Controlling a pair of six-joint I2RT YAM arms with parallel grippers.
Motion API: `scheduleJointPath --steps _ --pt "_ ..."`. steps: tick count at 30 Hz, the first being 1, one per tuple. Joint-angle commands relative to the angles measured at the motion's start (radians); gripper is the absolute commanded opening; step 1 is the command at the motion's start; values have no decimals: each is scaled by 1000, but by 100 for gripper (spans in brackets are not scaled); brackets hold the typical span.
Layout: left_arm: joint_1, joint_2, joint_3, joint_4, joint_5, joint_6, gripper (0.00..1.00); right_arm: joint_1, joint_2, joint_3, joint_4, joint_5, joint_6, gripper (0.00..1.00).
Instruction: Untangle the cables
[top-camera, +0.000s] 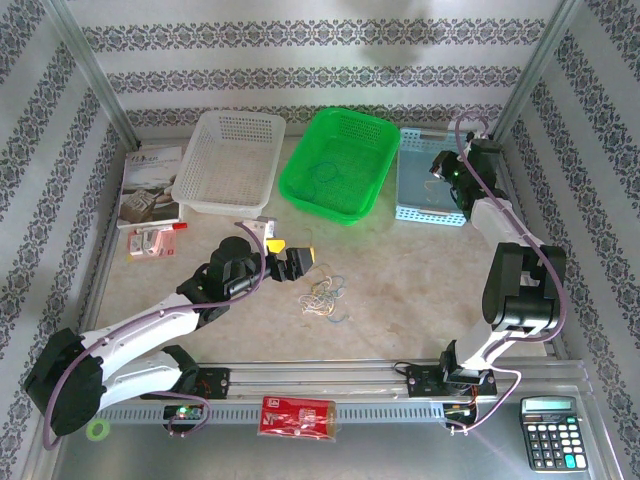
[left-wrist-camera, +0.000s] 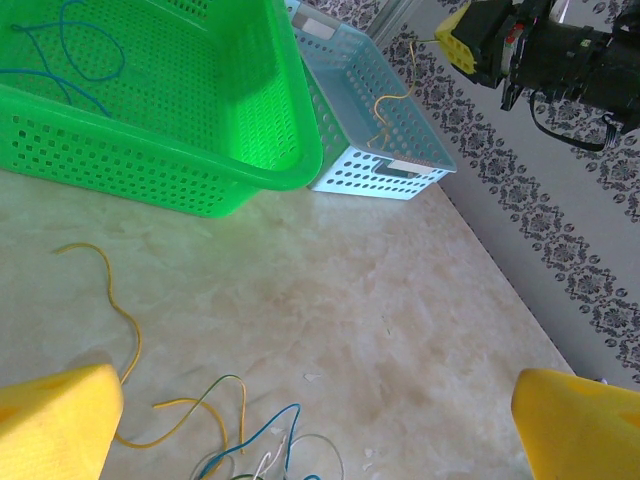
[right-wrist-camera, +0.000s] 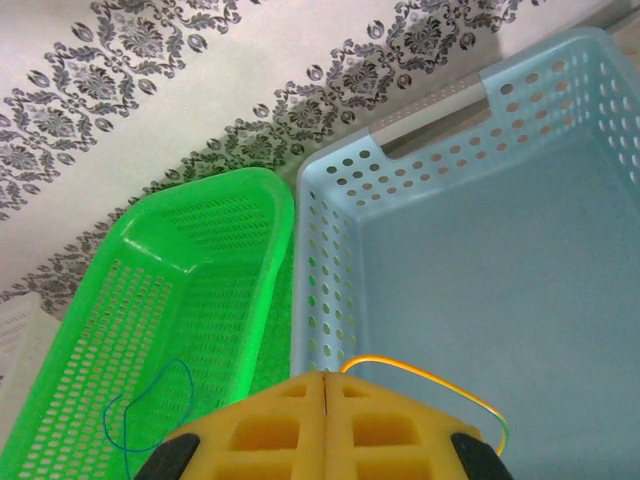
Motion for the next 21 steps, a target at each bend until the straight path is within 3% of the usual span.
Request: scheduleJointPath --steps 1,9,14,17,21 --pt "-10 -9 -1 0 -14 -12 100 -8 -45 32 20 -48 10 0" --pt "-5 72 63 14 -45 29 100 1 -88 56 20 -74 31 0" --pt "19 111 57 144 -110 18 100 20 -108 76 19 -117 58 0" --pt "76 136 89 176 -31 37 100 54 -132 96 12 -148 71 0" --pt "143 194 204 91 129 91 99 119 -154 132 1 -188 96 0"
